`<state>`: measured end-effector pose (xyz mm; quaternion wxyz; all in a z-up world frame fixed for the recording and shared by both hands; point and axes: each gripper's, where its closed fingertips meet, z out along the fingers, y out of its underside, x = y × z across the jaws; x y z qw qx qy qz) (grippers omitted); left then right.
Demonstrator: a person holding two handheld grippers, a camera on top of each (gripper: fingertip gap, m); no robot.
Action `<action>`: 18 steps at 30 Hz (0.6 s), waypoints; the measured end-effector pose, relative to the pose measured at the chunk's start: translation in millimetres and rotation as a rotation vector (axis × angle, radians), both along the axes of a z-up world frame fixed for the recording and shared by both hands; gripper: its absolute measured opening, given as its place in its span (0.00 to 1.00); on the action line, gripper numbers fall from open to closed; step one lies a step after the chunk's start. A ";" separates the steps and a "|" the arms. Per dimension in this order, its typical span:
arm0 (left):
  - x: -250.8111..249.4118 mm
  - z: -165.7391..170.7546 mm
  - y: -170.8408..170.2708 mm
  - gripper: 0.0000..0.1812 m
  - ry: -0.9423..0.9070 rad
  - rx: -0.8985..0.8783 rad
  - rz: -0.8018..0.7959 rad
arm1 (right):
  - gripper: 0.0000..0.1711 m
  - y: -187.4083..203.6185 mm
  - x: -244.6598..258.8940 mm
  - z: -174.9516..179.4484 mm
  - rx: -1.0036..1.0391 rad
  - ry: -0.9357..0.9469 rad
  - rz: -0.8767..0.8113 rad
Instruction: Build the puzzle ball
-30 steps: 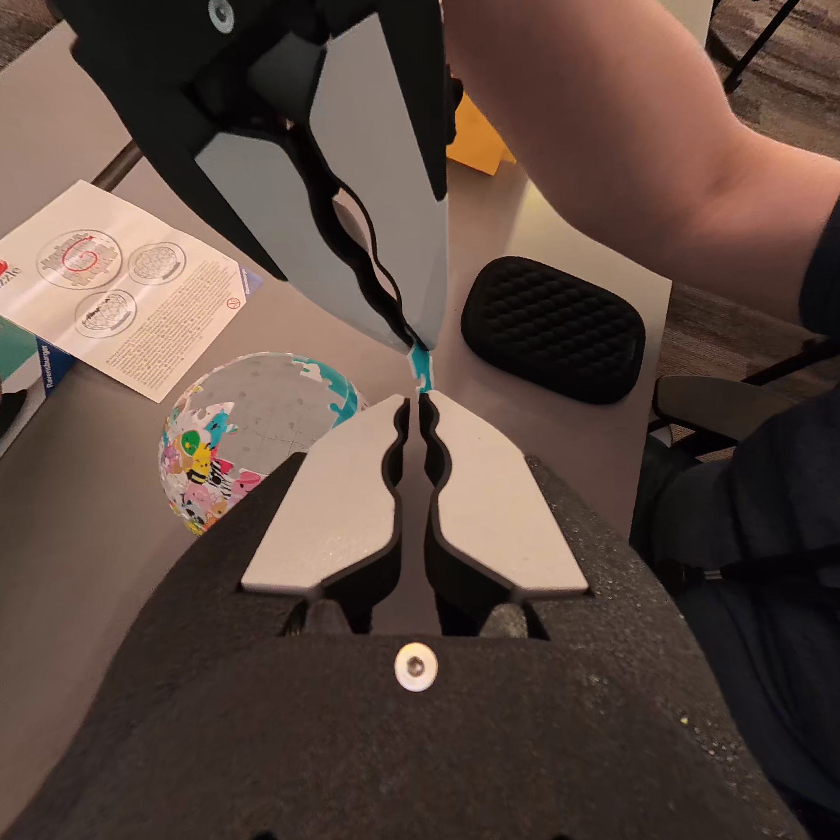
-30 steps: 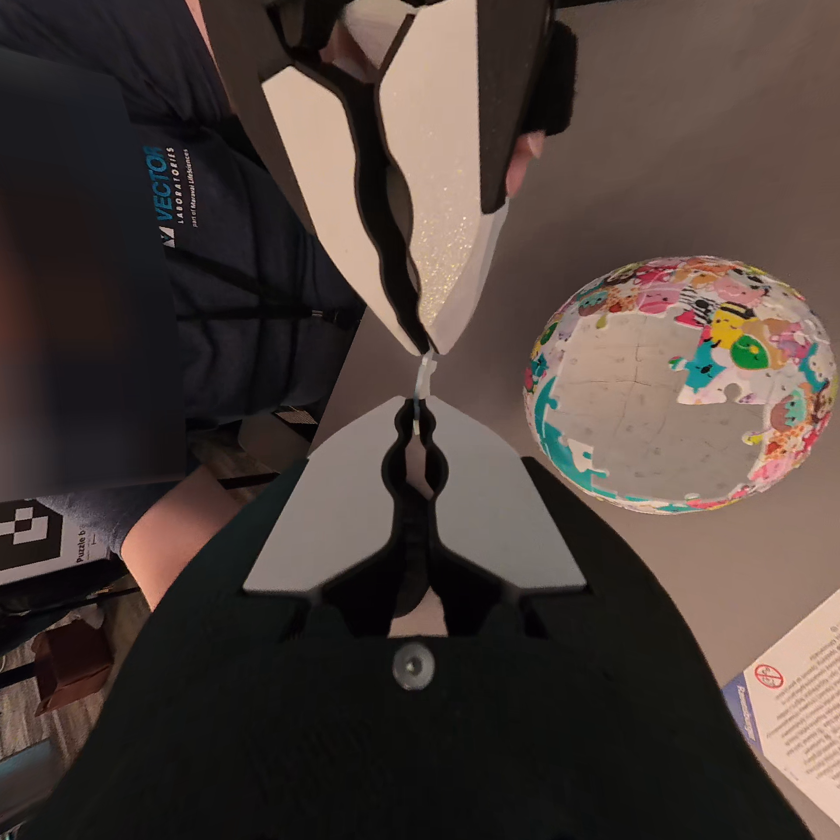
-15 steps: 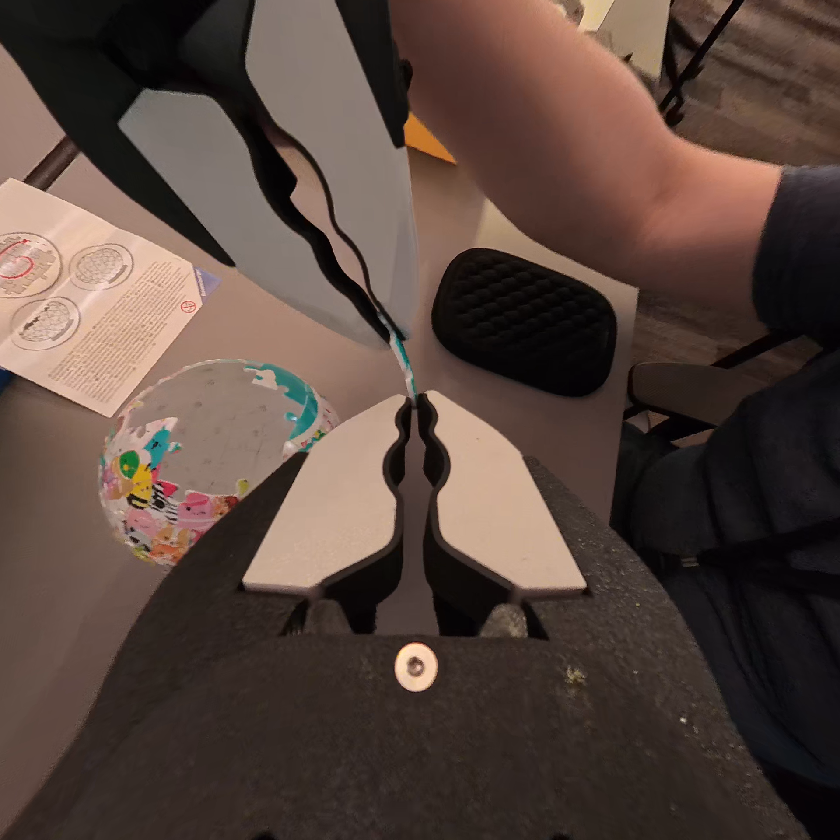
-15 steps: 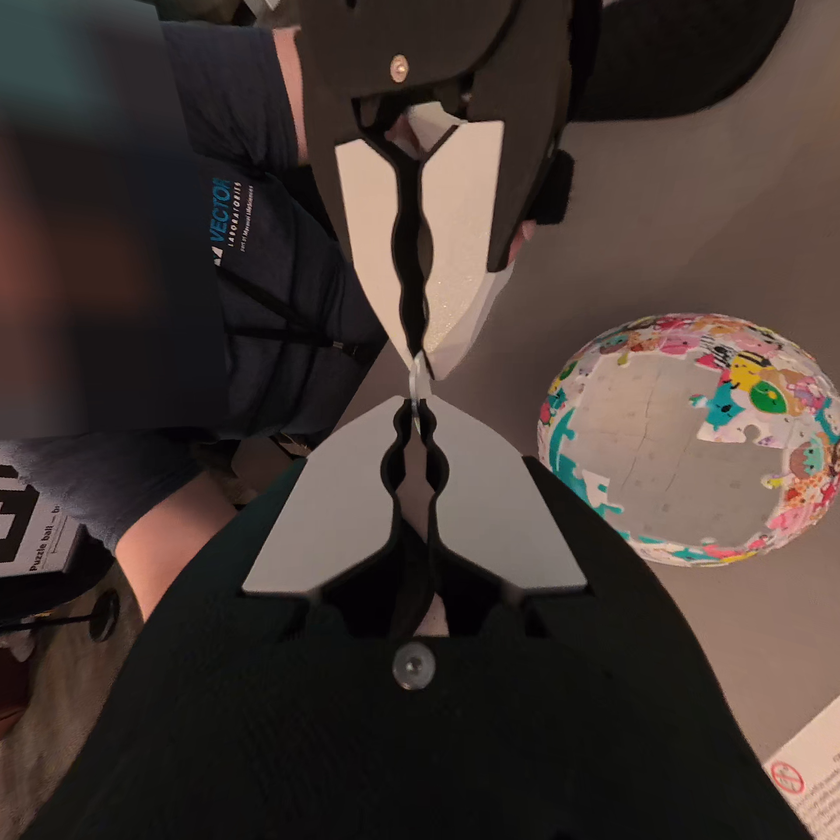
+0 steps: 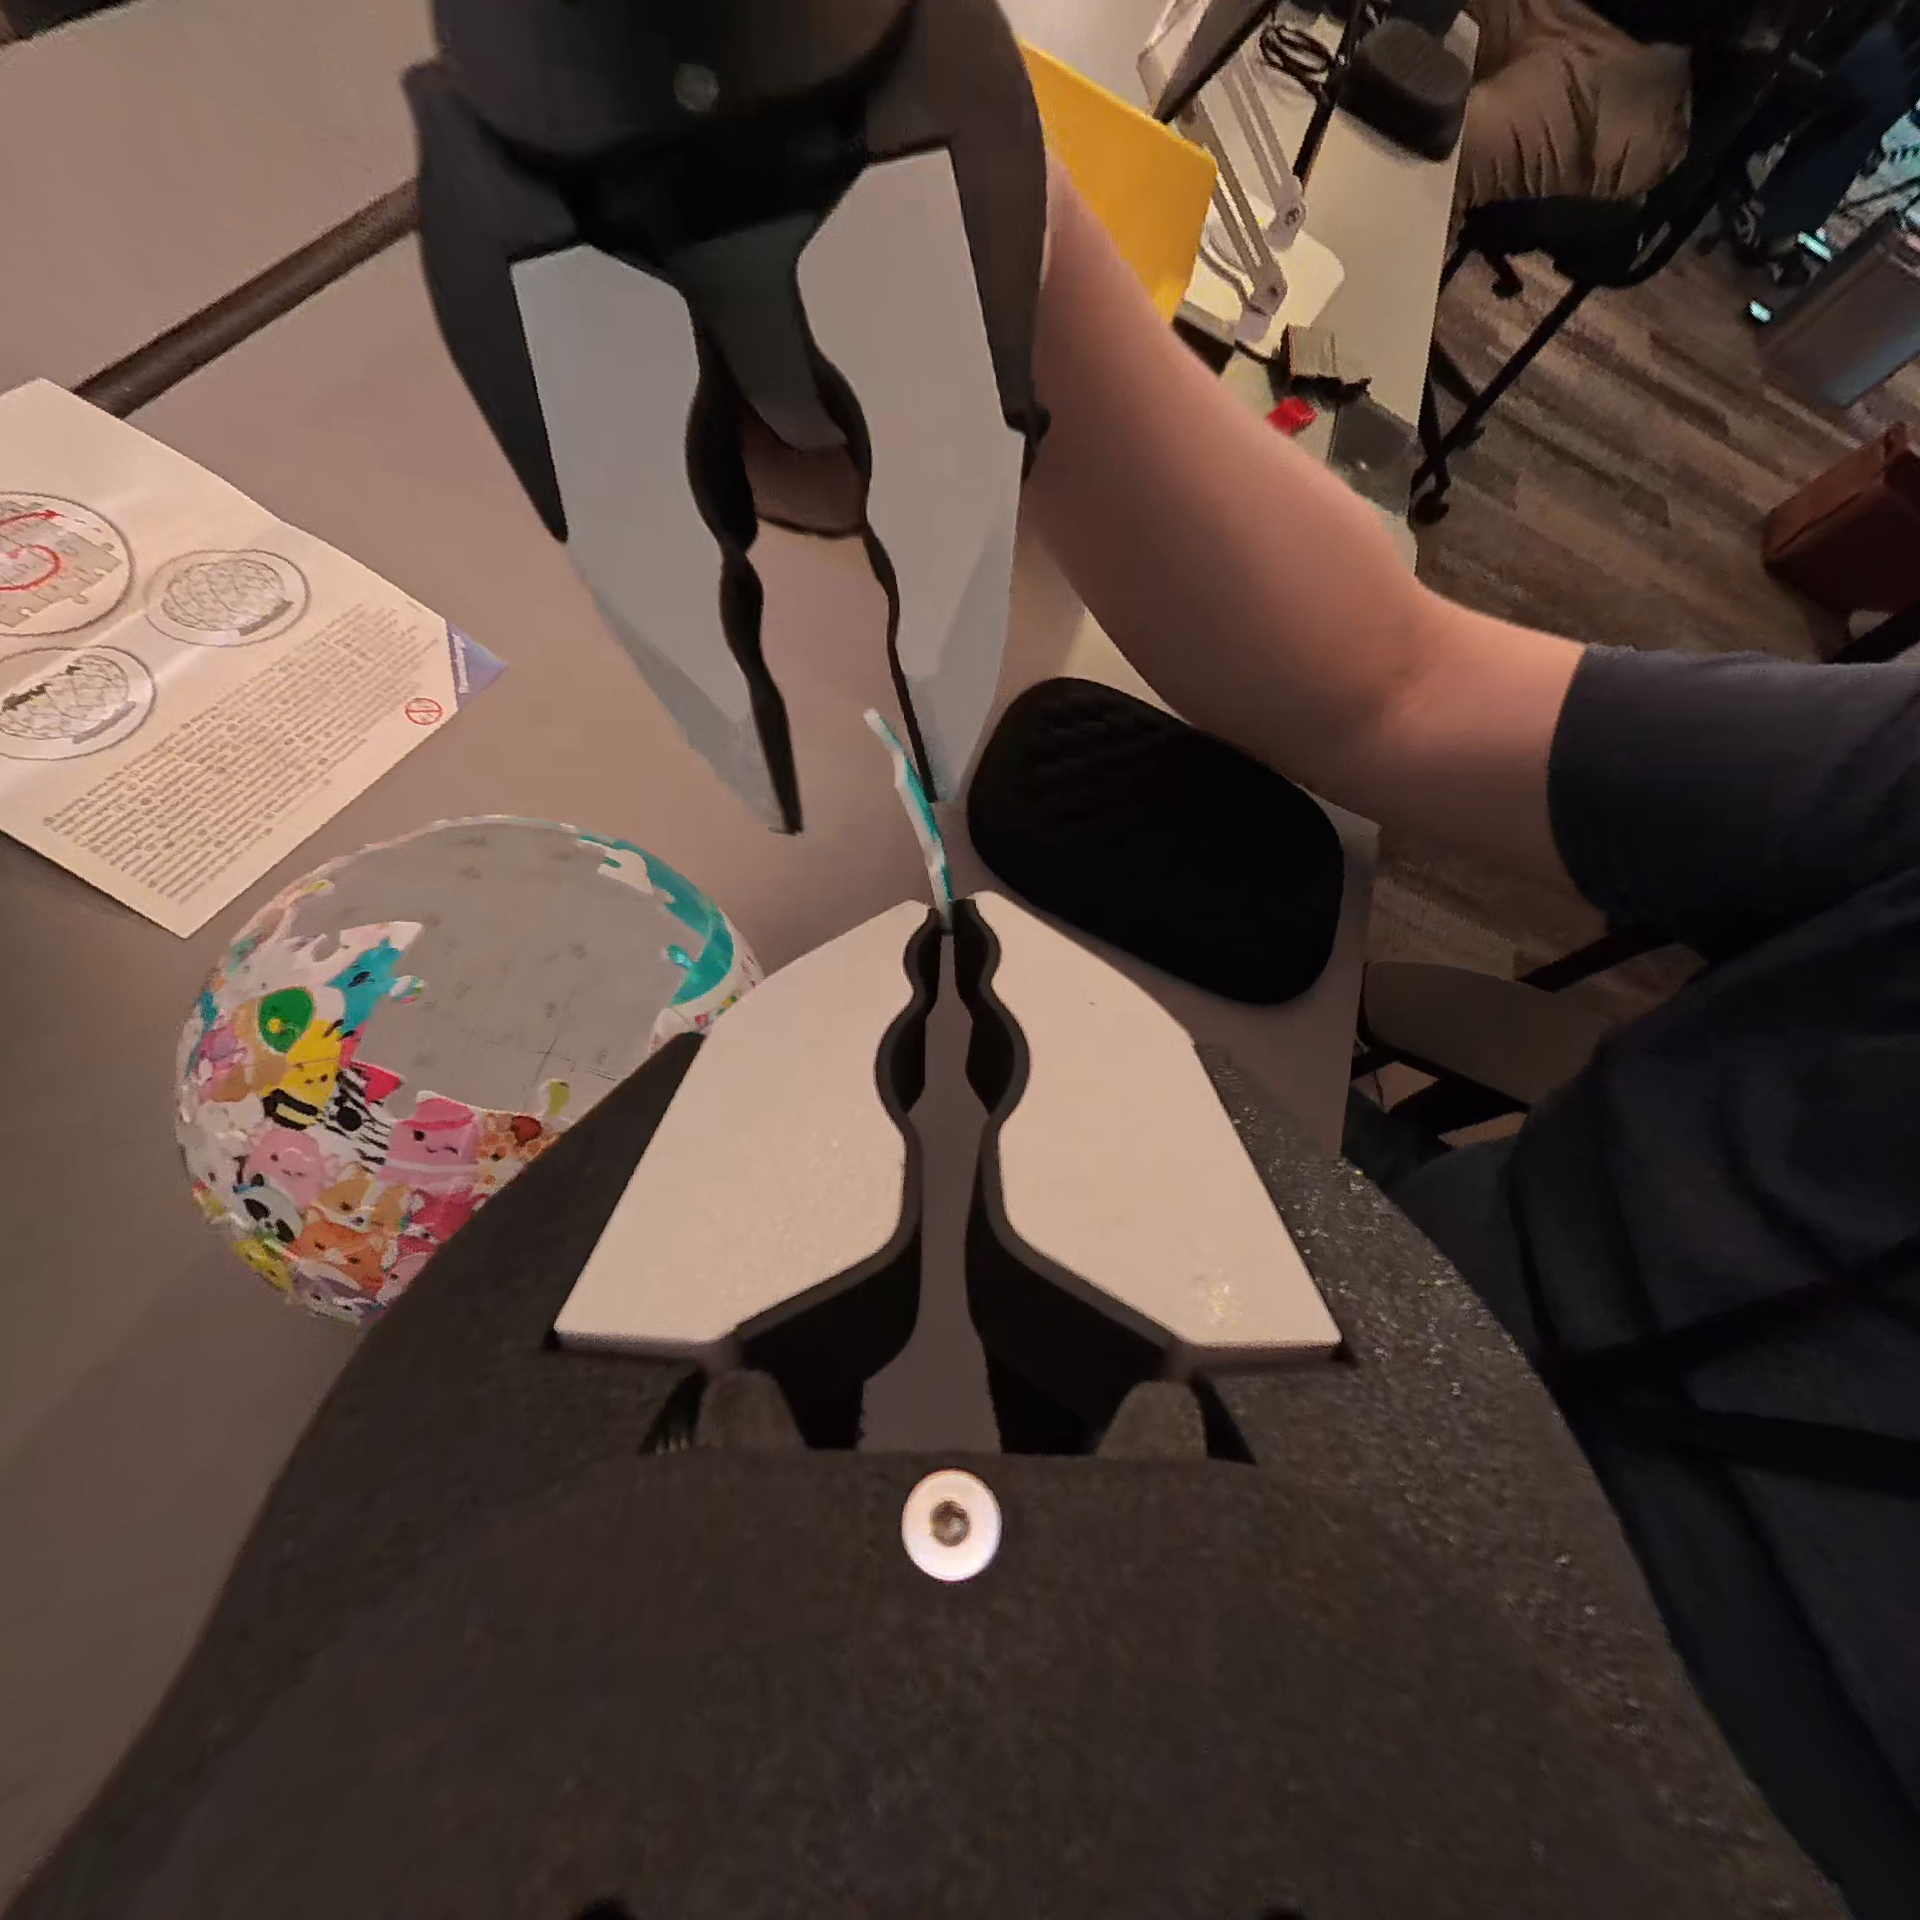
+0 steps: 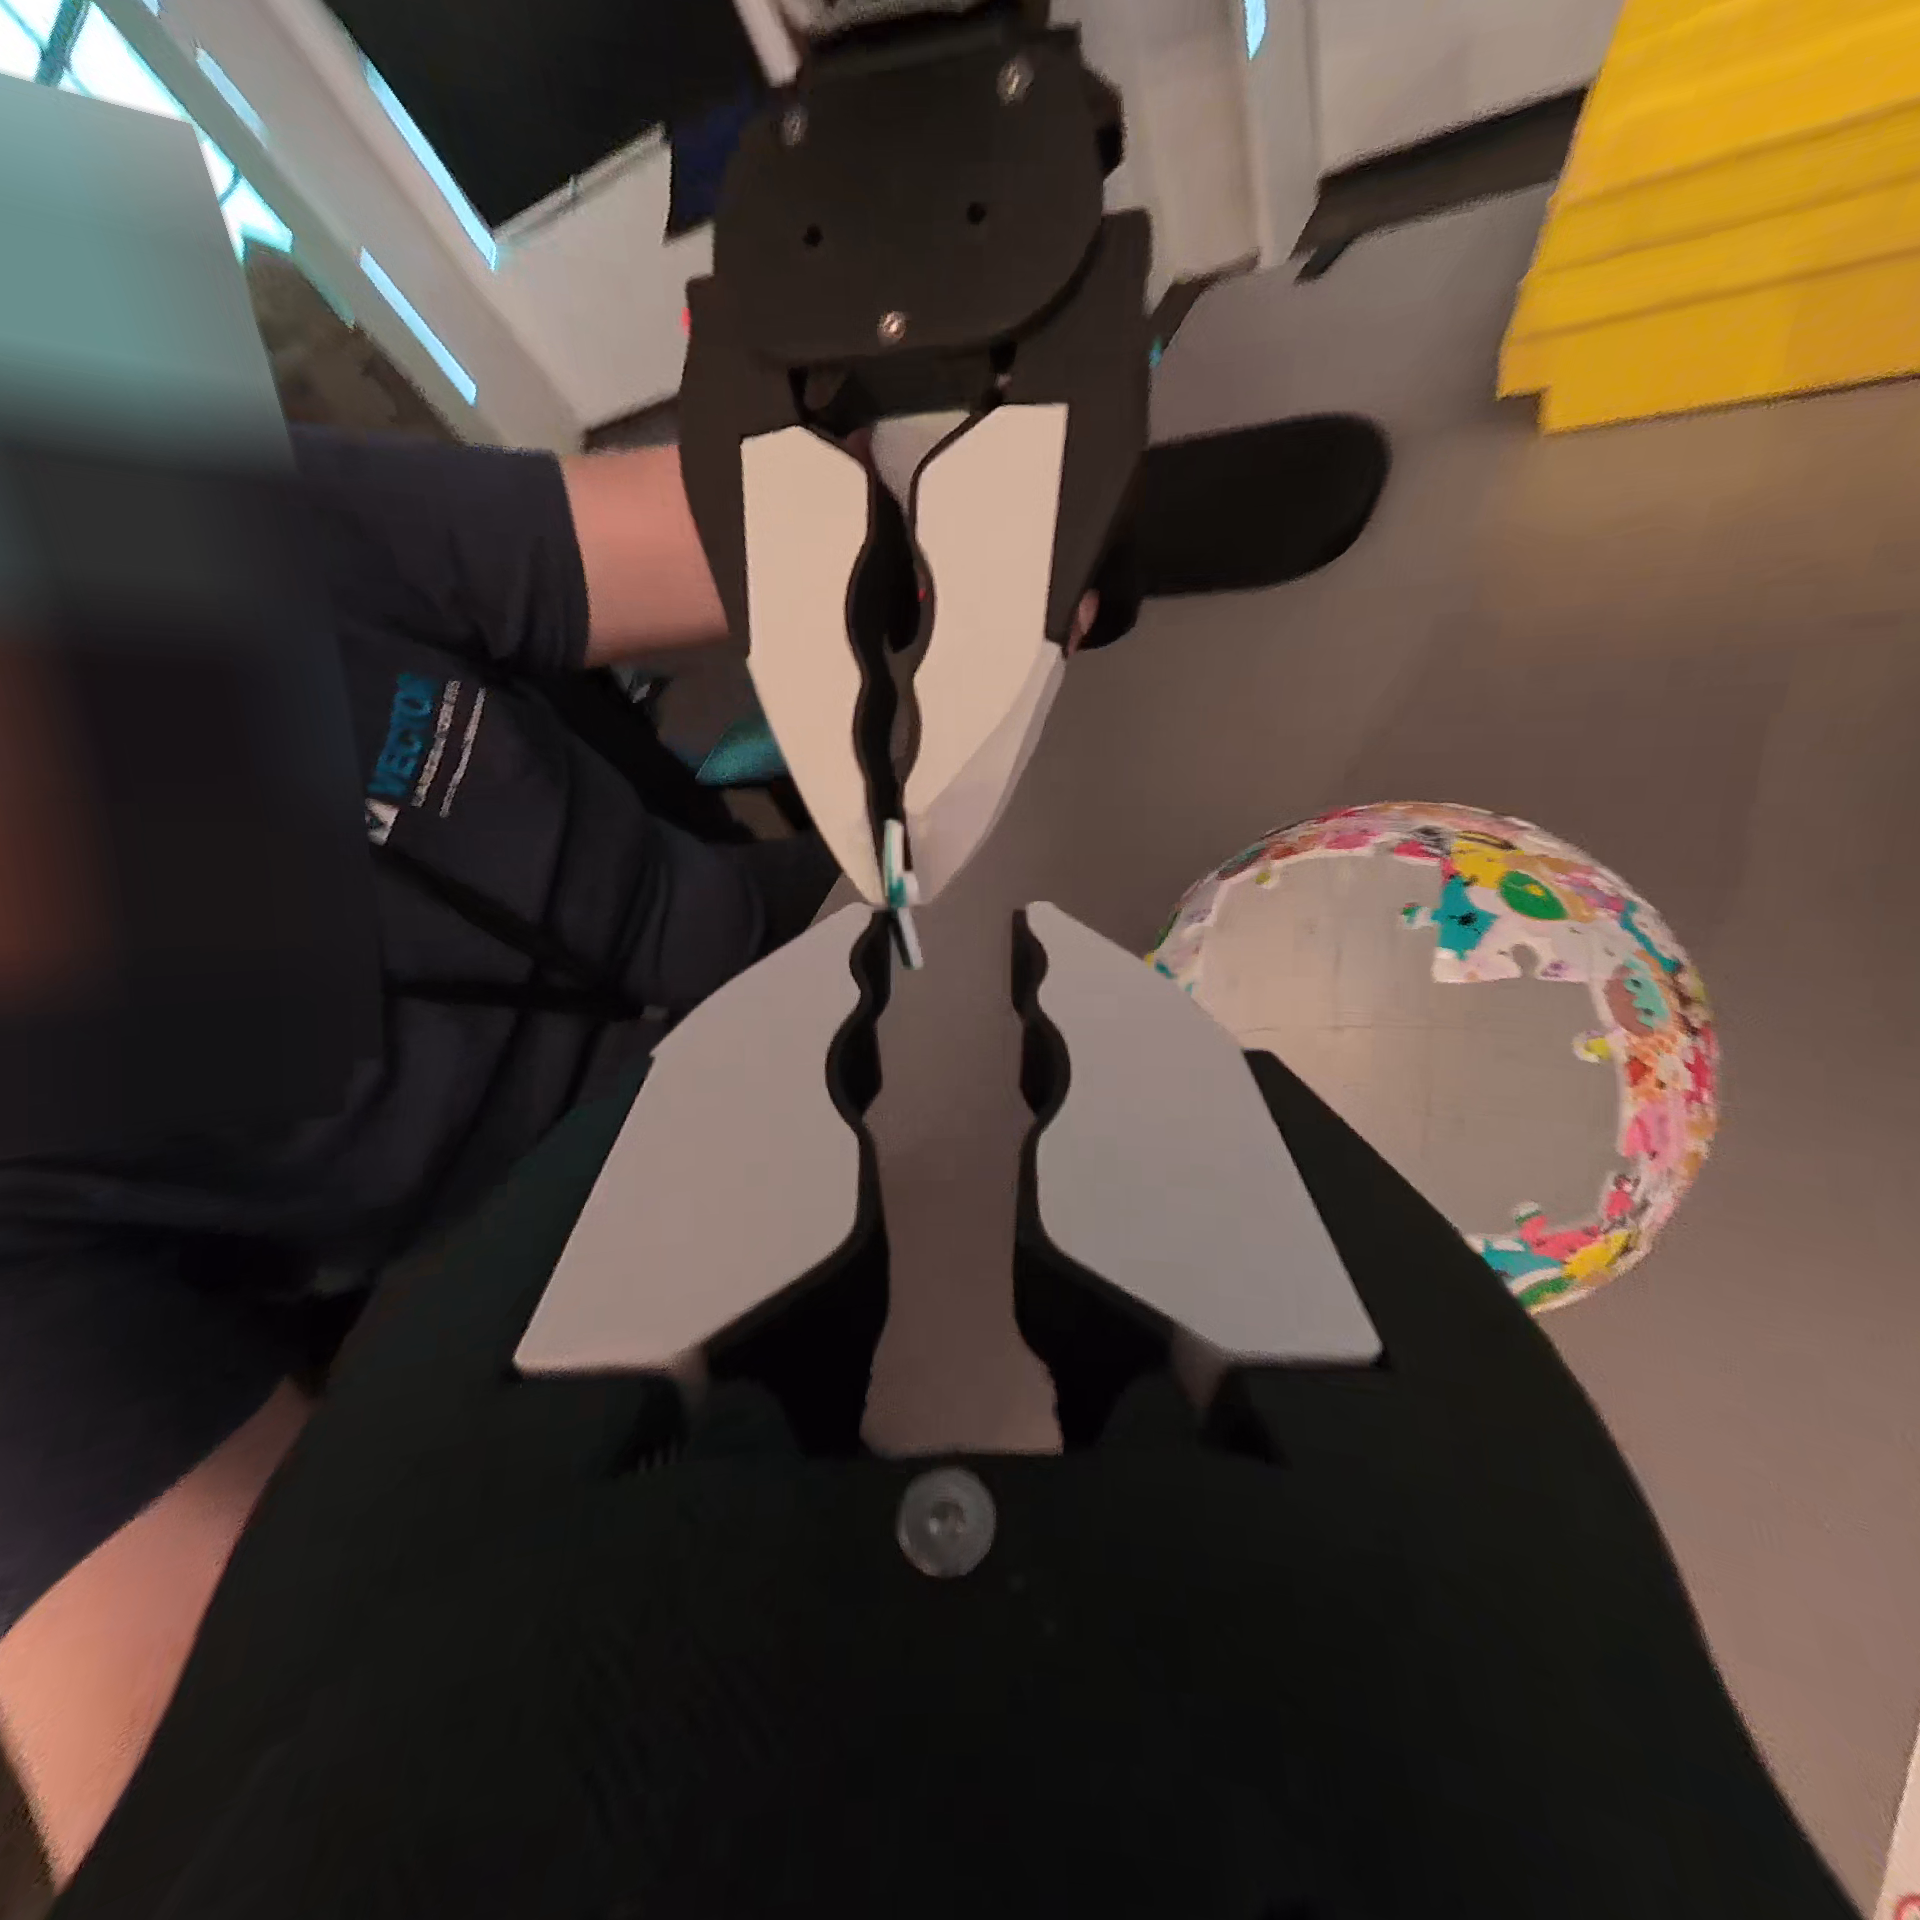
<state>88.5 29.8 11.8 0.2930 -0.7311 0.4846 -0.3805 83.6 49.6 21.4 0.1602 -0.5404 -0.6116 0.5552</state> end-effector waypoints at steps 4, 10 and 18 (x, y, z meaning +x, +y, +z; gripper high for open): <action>0.5 1.5 4.9 0.01 -0.033 0.001 0.027 | 0.14 10.7 4.1 1.5 -0.061 0.129 -0.130; 3.5 8.0 7.5 0.01 -0.081 0.034 0.052 | 0.13 7.7 7.6 14.1 -0.129 0.267 -0.150; 3.1 11.2 12.8 0.01 -0.131 0.053 0.077 | 0.02 3.6 4.9 15.6 -0.216 0.278 -0.108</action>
